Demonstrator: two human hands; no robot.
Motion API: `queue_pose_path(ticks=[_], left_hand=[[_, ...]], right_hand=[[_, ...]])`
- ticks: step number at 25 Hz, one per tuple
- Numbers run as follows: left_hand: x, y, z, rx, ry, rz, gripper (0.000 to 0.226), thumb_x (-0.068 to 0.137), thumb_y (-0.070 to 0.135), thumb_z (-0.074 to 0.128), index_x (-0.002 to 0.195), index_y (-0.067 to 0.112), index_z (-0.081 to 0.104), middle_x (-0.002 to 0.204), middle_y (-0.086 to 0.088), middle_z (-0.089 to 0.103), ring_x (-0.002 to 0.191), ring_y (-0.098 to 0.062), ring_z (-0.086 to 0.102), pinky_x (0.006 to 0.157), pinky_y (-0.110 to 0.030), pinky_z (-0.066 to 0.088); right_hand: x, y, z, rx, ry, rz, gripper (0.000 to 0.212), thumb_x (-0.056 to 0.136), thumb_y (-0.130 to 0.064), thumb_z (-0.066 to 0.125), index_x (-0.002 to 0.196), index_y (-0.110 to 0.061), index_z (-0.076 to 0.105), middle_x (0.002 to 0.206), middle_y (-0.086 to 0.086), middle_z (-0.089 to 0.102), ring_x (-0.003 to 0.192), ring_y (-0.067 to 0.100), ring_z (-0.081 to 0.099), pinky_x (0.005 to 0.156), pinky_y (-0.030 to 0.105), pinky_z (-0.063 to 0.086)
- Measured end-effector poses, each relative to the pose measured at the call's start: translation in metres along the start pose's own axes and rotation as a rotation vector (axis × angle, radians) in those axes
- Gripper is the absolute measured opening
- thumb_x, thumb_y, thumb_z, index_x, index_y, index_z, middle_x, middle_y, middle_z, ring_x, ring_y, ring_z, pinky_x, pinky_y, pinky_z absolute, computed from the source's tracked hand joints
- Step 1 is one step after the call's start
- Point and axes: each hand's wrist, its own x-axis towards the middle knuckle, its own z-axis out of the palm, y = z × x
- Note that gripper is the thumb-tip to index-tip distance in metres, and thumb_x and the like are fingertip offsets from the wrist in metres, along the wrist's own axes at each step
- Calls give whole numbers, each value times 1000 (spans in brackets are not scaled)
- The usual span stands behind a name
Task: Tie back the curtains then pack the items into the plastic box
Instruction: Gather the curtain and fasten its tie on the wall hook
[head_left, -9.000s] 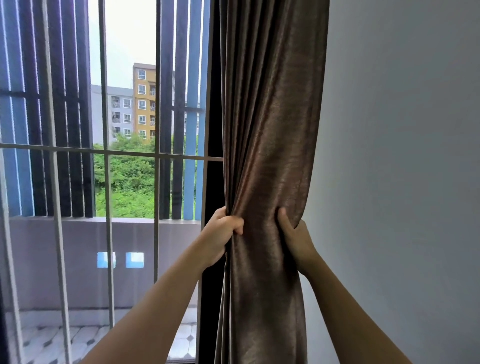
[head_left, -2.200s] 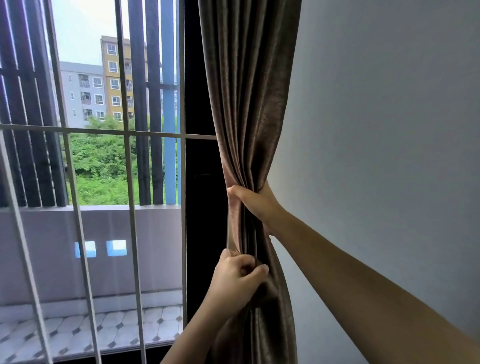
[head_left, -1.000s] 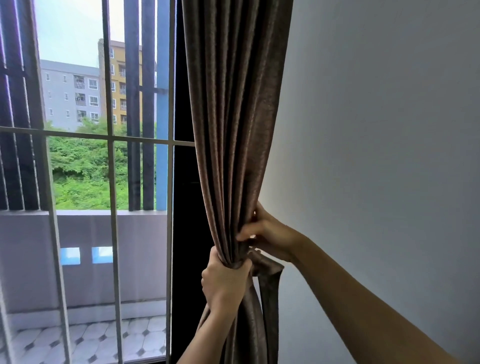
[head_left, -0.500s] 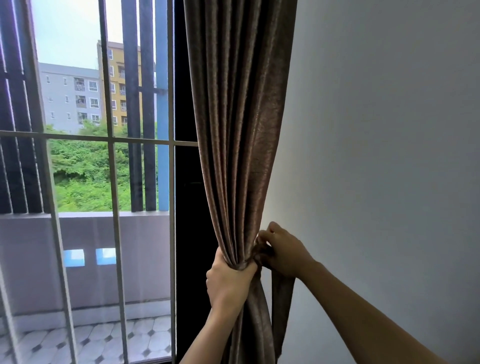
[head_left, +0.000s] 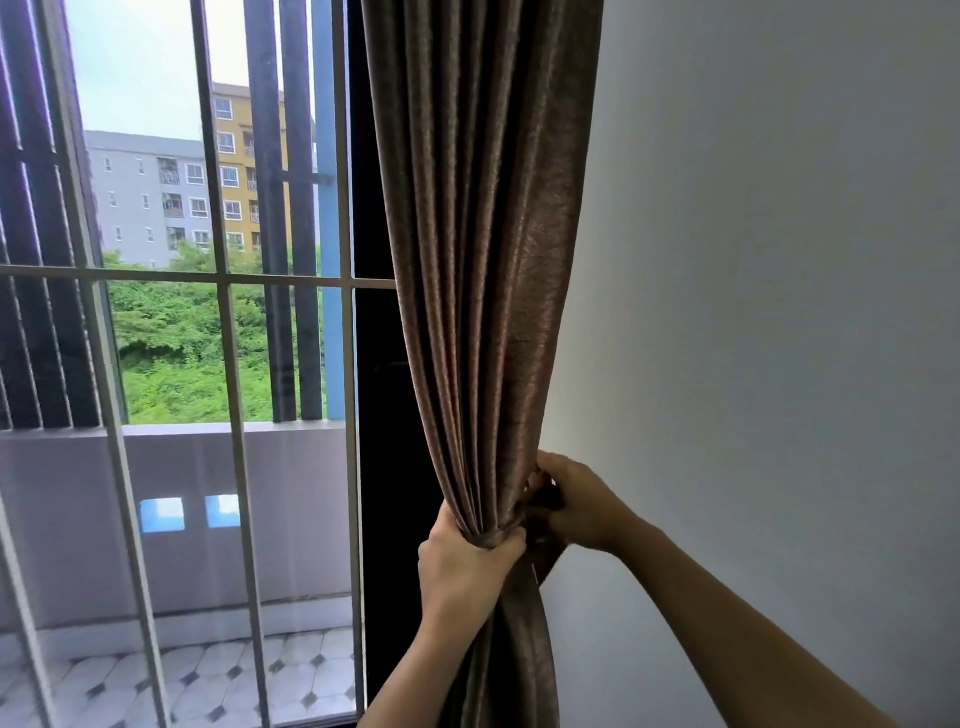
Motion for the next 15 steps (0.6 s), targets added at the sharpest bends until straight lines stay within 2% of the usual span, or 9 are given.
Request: queue_pose_path(ticks=[3, 5, 7, 9, 11, 13, 15], left_hand=[[-1, 0, -4, -9, -44, 4, 54, 64, 30, 81, 110, 31, 54, 91, 17, 64, 85, 3, 59, 75, -17, 49], [-1, -2, -10, -48, -107, 0, 52, 63, 28, 83, 105, 36, 53, 91, 18, 65, 86, 3, 61, 73, -14, 47], [-1, -6, -16, -96, -195, -5, 51, 61, 25, 84, 101, 38, 56, 93, 13, 69, 87, -1, 65, 75, -17, 51], [0, -11, -23, -192, -311, -26, 56, 58, 20, 83, 106, 33, 58, 98, 4, 72, 92, -10, 68, 82, -29, 55], [2, -19, -30, -475, -444, -82, 63, 53, 12, 72, 115, 17, 57, 102, -9, 70, 94, -24, 66, 84, -38, 54], [4, -21, -35, -783, -510, -204, 69, 53, 9, 58, 121, 4, 51, 105, -19, 66, 91, -30, 62, 79, -39, 51], [5, -19, -36, -823, -458, -253, 50, 74, 8, 52, 124, 5, 50, 107, -18, 66, 89, -29, 64, 78, -38, 51]], right_hand=[[-3, -9, 13, 79, 133, 31, 26, 79, -14, 67, 95, -16, 46, 99, 0, 48, 88, 20, 51, 71, 24, 50], [-10, -17, 28, 262, 249, 124, 29, 80, -7, 65, 88, -19, 40, 98, 5, 52, 87, 21, 56, 68, 29, 54], [-16, -21, 41, 473, 309, 178, 21, 84, -3, 60, 89, -13, 42, 95, 8, 59, 88, 22, 62, 74, 40, 55], [-19, -25, 49, 578, 297, 189, 5, 91, -6, 54, 95, -7, 52, 97, 5, 62, 90, 19, 63, 82, 44, 54], [-23, -32, 50, 626, 281, 180, 11, 95, -12, 50, 99, -14, 60, 103, 1, 64, 97, 15, 62, 89, 42, 53], [-28, -43, 47, 718, 225, 165, 20, 98, -18, 45, 105, -25, 62, 108, -7, 64, 103, 9, 61, 96, 35, 50], [-34, -58, 44, 933, 153, 183, 26, 99, -24, 40, 113, -22, 62, 107, -7, 68, 104, 9, 63, 96, 28, 49]])
